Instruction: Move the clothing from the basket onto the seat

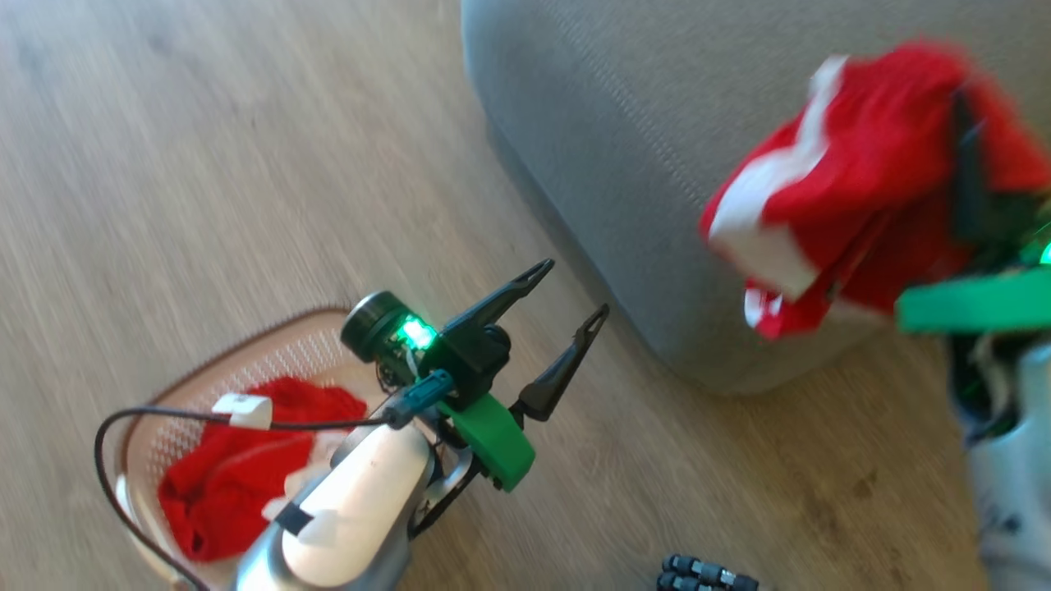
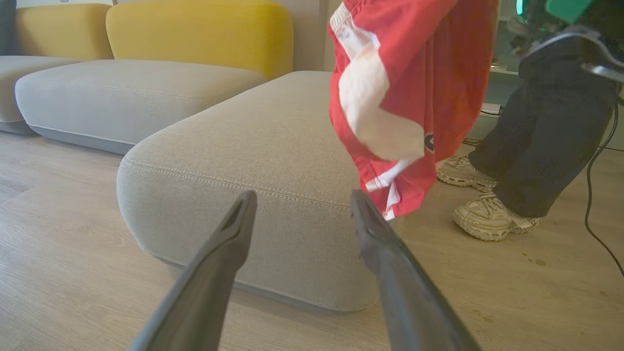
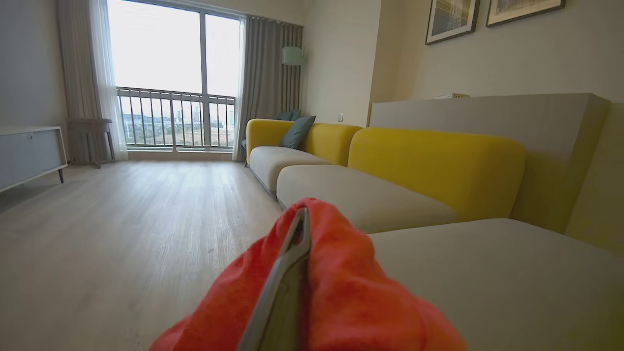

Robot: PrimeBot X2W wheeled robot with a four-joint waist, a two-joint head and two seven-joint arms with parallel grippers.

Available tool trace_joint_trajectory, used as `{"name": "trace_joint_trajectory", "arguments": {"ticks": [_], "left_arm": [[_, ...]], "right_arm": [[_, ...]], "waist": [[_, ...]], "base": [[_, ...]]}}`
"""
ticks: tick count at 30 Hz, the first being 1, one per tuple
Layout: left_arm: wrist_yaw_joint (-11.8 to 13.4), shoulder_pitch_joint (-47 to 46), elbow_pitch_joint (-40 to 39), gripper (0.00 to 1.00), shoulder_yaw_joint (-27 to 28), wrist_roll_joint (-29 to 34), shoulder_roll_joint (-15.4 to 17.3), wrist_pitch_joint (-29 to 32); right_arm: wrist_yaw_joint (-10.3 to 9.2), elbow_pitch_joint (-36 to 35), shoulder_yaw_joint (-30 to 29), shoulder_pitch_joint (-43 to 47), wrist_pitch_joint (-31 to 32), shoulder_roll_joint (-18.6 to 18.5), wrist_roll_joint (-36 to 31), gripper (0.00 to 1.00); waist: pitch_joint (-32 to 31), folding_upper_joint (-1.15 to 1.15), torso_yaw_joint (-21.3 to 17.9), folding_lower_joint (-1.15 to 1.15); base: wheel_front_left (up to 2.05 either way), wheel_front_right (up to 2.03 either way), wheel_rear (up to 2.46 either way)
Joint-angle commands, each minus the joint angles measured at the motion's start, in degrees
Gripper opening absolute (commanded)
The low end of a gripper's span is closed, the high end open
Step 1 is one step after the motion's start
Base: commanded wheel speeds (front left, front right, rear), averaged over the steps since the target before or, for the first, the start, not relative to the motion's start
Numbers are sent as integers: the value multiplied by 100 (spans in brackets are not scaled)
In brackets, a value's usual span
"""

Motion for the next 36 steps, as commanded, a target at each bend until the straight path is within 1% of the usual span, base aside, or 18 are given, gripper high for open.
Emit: {"name": "trace_joint_trajectory", "arguments": {"ticks": [1, 8, 12, 13, 18, 21, 24, 28, 31, 33, 36], "left_arm": [[-6, -374, -307, 100, 39, 42, 96, -28], [-6, -695, -487, 100, -393, -5, 289, -28], [-6, -907, -521, 100, -563, -7, 385, -28], [-6, -907, -521, 100, -563, -7, 385, -28], [-6, -1171, -567, 100, -721, -3, 468, -28], [-6, -1281, -583, 100, -782, 8, 508, -28], [-6, -1357, -595, 100, -822, 41, 548, -28], [-6, -1492, -677, 100, -954, 97, 559, -28], [-6, -1626, -747, 100, -1111, 105, 586, -28], [-6, -1719, -783, 100, -1199, 107, 580, -28], [-6, -1823, -837, 100, -1302, 107, 533, -28]], "right_arm": [[40, -98, -145, -467, -37, -197, -93, 0], [40, 460, -691, -1460, -37, -725, -329, 0], [40, 939, -960, -2057, -37, -1050, -443, 0], [40, 939, -960, -2057, -37, -1050, -443, 0], [40, 1672, -1362, -2839, -37, -1452, -565, 0], [40, 2233, -1585, -3338, -37, -1703, -692, 0], [40, 2842, -1953, -3883, -36, -1862, -831, 0], [40, 3531, -2326, -4556, 14, -2179, -1259, 0], [40, 3882, -2834, -4920, 58, -2353, -1678, 0], [40, 3995, -3278, -5071, 120, -2415, -2030, 0], [40, 4053, -3881, -5183, 243, -2372, -2513, 0]], "waist": [[423, 0, 225, 0], [1031, 0, 562, 0], [1413, 0, 753, 0], [1413, 0, 753, 0], [1874, 0, 1001, 0], [2121, 0, 1131, 0], [2368, 0, 1237, 0], [2666, 0, 1435, 0], [2847, 0, 1568, 0], [2937, 0, 1666, 0], [3042, 0, 1795, 0]], "base": [[0, 0, 0], [0, 0, 0], [0, 0, 0], [0, 0, 0], [0, 0, 0], [0, 0, 0], [0, 0, 0], [0, 0, 0], [0, 0, 0], [0, 0, 0], [0, 0, 0]]}}
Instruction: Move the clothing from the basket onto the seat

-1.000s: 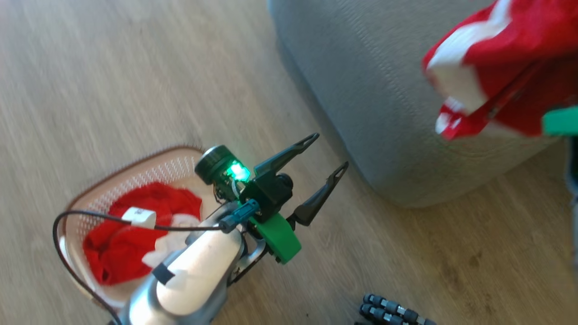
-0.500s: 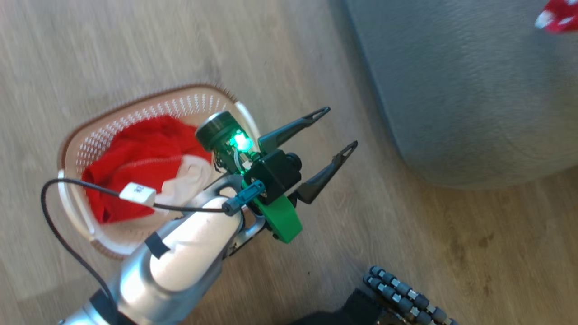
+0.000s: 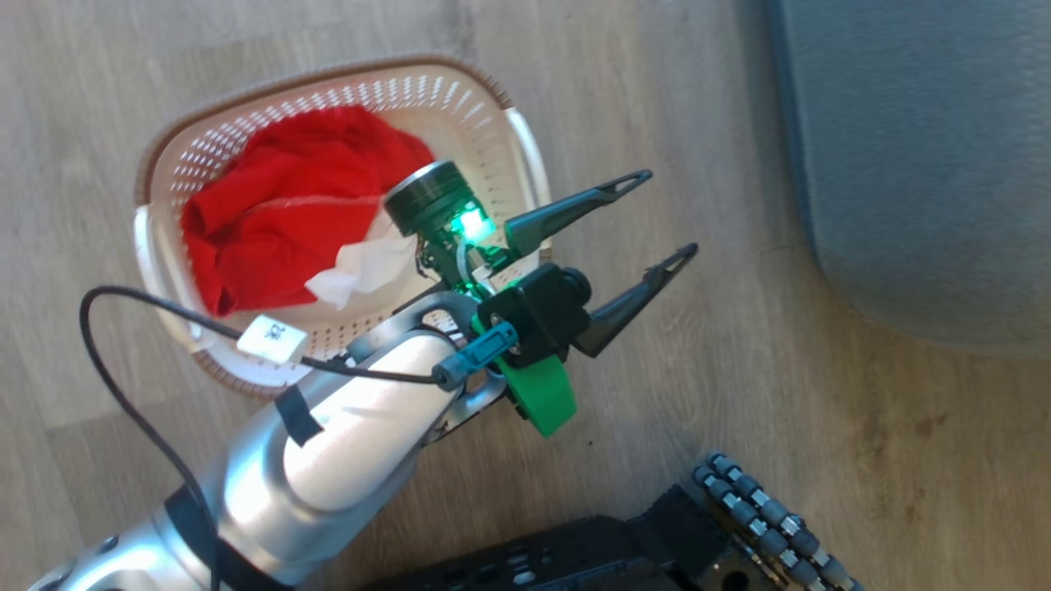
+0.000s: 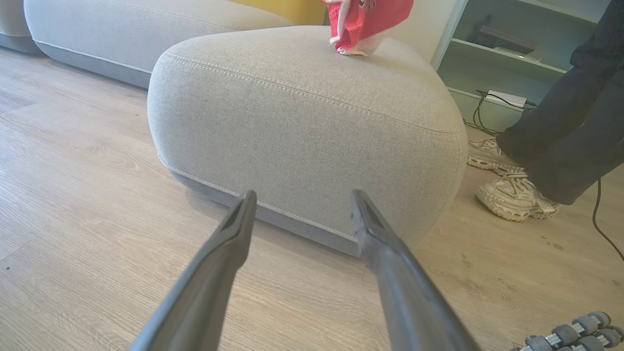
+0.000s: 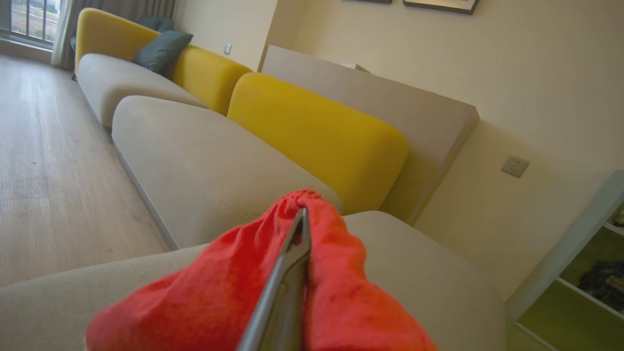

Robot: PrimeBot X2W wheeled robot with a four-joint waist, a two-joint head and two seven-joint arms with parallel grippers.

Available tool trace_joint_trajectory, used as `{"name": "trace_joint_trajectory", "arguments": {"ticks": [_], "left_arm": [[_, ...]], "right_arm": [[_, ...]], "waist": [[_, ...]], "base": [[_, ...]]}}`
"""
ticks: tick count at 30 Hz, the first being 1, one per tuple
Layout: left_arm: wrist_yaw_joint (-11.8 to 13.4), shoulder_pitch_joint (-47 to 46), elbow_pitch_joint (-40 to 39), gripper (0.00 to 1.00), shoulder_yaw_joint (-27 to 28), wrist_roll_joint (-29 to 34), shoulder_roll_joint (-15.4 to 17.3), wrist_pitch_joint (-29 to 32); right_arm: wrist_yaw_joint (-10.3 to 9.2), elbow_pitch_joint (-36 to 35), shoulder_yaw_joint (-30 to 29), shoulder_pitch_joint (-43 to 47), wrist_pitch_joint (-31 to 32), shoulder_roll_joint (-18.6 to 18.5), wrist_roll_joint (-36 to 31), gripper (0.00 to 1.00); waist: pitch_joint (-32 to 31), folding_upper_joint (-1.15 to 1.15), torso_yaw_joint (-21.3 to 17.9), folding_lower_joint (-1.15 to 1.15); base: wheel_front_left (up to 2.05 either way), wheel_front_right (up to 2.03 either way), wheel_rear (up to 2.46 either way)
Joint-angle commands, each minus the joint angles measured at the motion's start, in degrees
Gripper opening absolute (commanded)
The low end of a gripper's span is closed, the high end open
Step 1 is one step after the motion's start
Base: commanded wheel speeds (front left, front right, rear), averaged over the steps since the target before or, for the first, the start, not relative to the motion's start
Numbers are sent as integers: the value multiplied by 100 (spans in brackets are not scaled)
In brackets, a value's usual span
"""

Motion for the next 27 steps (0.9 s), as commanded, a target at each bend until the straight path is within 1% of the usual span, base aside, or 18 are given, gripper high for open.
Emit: {"name": "trace_joint_trajectory", "arguments": {"ticks": [1, 3, 5, 9, 10, 11, 12, 17, 20, 21, 22, 27], "left_arm": [[-7, -65, -236, 100, 54, 32, -17, -28], [-7, -109, -261, 100, 17, 35, -21, -28], [-8, -142, -265, 100, -9, 30, -30, -28], [-8, -161, -250, 100, -25, 6, -43, -28], [-8, -162, -242, 100, -12, -3, -42, -28], [-8, -162, -237, 100, 3, -14, -35, -28], [-8, -157, -231, 100, 20, -23, -32, -28], [-8, -128, -189, 100, 69, -77, -97, -28], [-8, -73, -169, 100, 92, -124, -162, -28], [-8, -53, -166, 100, 99, -139, -182, -28], [-8, -53, -166, 100, 99, -139, -182, -28], [-8, 107, -187, 100, 258, -193, -272, -28]], "right_arm": [[-2, -142, -209, -76, 79, -170, -178, 0], [-2, -76, -529, -87, 172, -1, -389, 0], [-2, 18, -699, -62, 235, 144, -552, 0], [-2, 371, -844, 85, 227, 382, -672, 0], [-2, 467, -818, 117, 163, 420, -654, 5], [-2, 588, -730, 165, 102, 444, -643, 44], [-2, 728, -645, 211, 41, 464, -592, 100], [-2, 1397, 14, 544, -198, 390, -222, 100], [-2, 1641, 514, 767, -242, 307, 115, 100], [-2, 1610, 712, 854, -245, 281, 240, 100], [-2, 1610, 712, 854, -245, 281, 240, 100], [-2, 1226, 1602, 1519, -249, 174, 1113, 100]], "waist": [[158, 0, 148, 0], [216, 0, 182, 0], [258, 0, 220, 0], [274, 0, 274, 0], [268, 0, 281, 0], [255, 0, 284, 0], [227, 0, 287, 0], [-15, 0, 310, 0], [-223, 0, 341, 0], [-303, 0, 358, 0], [-303, 0, 358, 0], [-715, 0, 469, 0]], "base": [[0, 0, 0], [0, 0, 0], [0, 0, 0], [0, 0, 0], [0, 0, 0], [0, 0, 0], [0, 0, 0], [0, 0, 0], [0, 0, 0], [0, 0, 0], [0, 0, 0], [0, 0, 0]]}}
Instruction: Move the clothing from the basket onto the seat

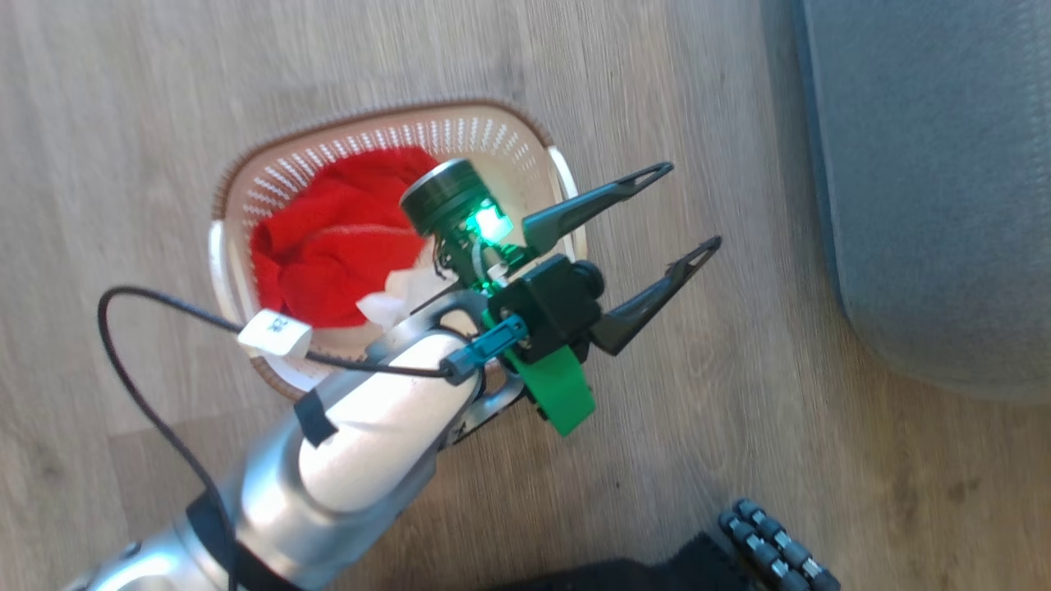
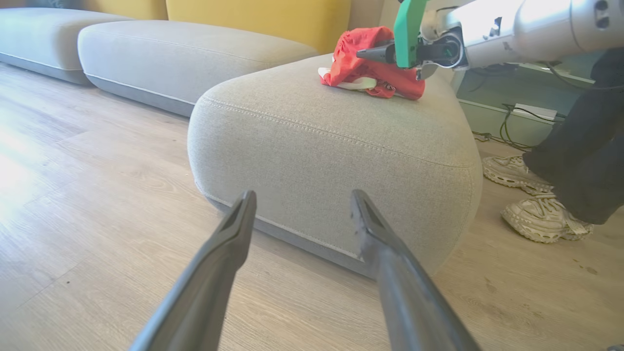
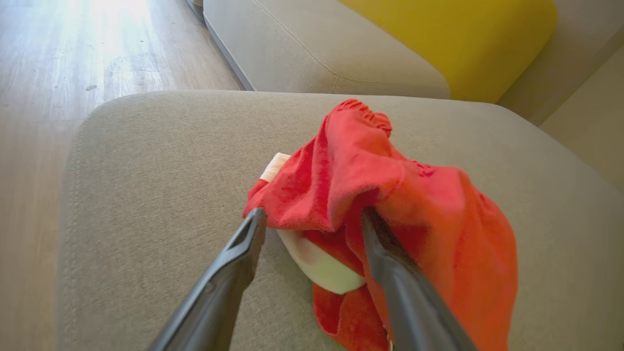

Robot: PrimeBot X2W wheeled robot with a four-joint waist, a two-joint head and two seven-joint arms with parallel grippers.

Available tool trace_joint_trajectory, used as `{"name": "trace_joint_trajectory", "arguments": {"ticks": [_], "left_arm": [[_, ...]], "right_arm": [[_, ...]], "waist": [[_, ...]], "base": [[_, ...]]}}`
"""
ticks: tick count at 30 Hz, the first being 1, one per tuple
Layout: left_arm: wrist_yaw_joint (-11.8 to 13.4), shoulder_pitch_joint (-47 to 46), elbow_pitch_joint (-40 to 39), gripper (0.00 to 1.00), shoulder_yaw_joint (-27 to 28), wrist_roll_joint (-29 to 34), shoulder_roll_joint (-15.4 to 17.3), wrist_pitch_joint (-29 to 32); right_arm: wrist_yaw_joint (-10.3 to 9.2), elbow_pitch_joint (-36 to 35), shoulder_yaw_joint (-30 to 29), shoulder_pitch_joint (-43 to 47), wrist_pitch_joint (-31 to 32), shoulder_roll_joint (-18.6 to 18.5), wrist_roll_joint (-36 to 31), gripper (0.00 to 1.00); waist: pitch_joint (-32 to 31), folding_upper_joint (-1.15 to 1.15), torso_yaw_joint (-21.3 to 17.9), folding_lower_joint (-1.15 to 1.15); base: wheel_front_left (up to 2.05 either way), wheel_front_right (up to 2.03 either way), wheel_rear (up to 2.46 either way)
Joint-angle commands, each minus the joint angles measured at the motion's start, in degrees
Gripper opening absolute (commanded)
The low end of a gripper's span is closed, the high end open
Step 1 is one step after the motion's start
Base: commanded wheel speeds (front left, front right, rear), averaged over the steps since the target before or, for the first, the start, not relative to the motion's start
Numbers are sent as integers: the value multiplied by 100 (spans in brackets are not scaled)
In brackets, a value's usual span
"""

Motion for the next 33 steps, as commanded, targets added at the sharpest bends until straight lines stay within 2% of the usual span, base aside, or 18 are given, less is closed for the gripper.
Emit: {"name": "trace_joint_trajectory", "arguments": {"ticks": [1, 7, 12, 17, 28, 33], "left_arm": [[-8, 123, -177, 100, 172, -40, -28, -27], [-8, 473, -151, 100, 463, -38, -47, -27], [-8, 834, -104, 100, 858, -63, -115, -27], [-7, 1249, 20, 100, 1352, -68, -129, -27], [153, 2467, 171, 100, 3094, 175, -69, -27], [187, 2884, 118, 100, 3706, 266, -126, -27]], "right_arm": [[-2, -186, 82, 229, -51, -193, 80, 100], [-2, -1036, 1048, 986, -51, -120, 911, 100], [-2, -1720, 1464, 1502, -52, 72, 1210, 100], [-2, -2358, 1636, 1976, -52, 432, 1208, 100], [-2, -3443, 1943, 3166, -52, 1328, 1025, 100], [-2, -3678, 2089, 3602, -52, 1494, 981, 100]], "waist": [[-216, 0, 74, 0], [-809, 0, 199, 0], [-1310, 0, 398, 0], [-1813, 0, 610, 0], [-2741, 0, 969, 0], [-2990, 0, 1061, 0]], "base": [[0, 0, 0], [0, 0, 0], [0, 0, 0], [0, 0, 0], [0, 0, 0], [0, 0, 0]]}}
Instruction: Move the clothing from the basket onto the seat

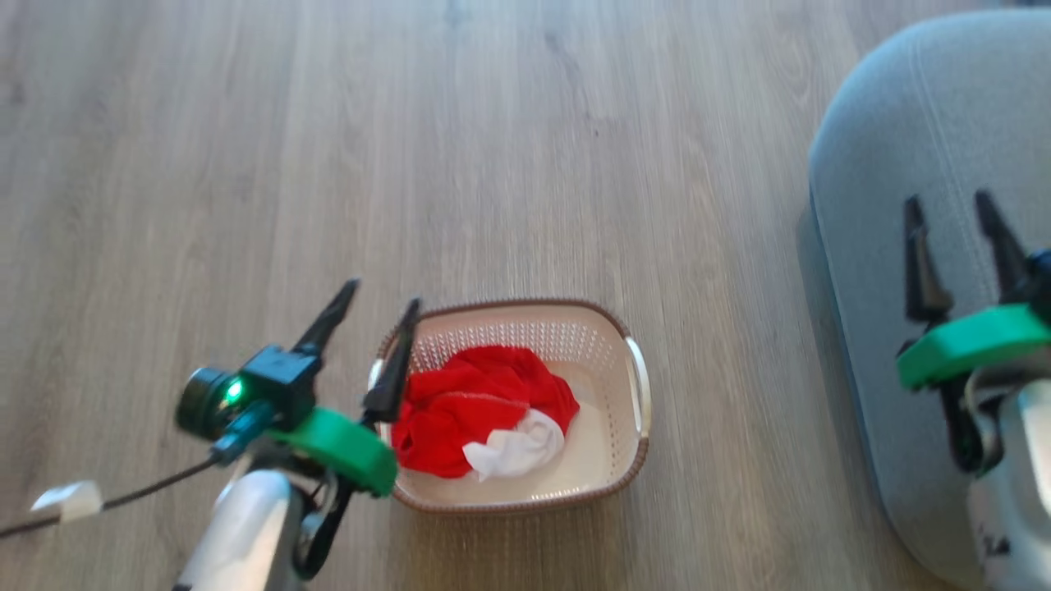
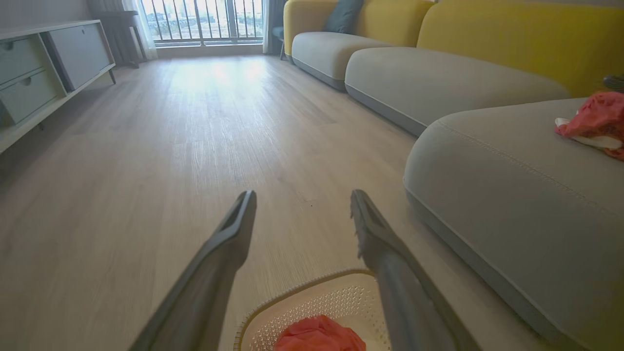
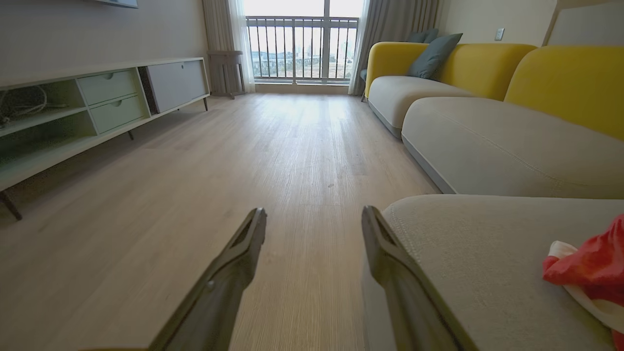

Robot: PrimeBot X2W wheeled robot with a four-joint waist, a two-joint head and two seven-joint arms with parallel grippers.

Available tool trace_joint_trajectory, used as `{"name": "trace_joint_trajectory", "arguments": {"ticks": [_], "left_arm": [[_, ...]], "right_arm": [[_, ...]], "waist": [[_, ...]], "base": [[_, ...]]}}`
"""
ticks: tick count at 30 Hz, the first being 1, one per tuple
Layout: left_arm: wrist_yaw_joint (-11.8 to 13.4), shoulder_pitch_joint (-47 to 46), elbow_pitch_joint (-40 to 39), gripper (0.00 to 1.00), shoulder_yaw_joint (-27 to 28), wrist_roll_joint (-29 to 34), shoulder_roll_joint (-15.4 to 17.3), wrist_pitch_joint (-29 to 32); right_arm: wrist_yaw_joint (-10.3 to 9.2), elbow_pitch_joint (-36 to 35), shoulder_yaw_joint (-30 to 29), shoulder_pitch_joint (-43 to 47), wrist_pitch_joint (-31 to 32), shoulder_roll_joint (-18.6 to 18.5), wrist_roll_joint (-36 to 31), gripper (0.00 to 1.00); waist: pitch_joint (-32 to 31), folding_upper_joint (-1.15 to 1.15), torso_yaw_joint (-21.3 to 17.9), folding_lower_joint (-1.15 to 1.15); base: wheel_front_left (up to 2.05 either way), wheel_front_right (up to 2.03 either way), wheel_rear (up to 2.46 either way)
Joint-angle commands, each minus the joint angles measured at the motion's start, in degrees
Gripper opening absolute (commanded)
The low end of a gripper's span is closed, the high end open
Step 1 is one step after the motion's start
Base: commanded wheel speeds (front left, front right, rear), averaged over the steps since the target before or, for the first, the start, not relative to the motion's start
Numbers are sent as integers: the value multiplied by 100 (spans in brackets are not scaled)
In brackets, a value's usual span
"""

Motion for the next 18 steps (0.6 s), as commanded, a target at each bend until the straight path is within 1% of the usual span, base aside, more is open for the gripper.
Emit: {"name": "trace_joint_trajectory", "arguments": {"ticks": [1, 4, 5, 7, 12, 18], "left_arm": [[44, -31, -239, 100, 394, 89, 7, -28], [92, 177, -309, 100, 721, 153, -70, -28], [92, 177, -309, 100, 721, 153, -70, -28], [111, 310, -363, 100, 889, 216, -124, -28], [225, 653, -519, 100, 1343, 313, -246, -28], [337, 1051, -667, 100, 1708, 402, -344, -28]], "right_arm": [[-1, -274, 172, 87, -52, 5, -55, 100], [-1, -452, 298, 308, -52, 60, -76, 100], [-1, -452, 298, 308, -52, 60, -76, 100], [-1, -583, 314, 469, -52, 120, -48, 100], [-1, -908, 514, 869, -52, 252, 43, 100], [-1, -1115, 877, 1303, -52, 310, 22, 100]], "waist": [[-152, 0, 83, 1], [-256, 0, 100, 1], [-256, 0, 100, 1], [-334, 0, 121, 1], [-517, 0, 134, 1], [-673, 0, 120, 1]], "base": [[0, 0, 0], [0, 0, 0], [0, 0, 0], [0, 0, 0], [0, 0, 0], [0, 0, 0]]}}
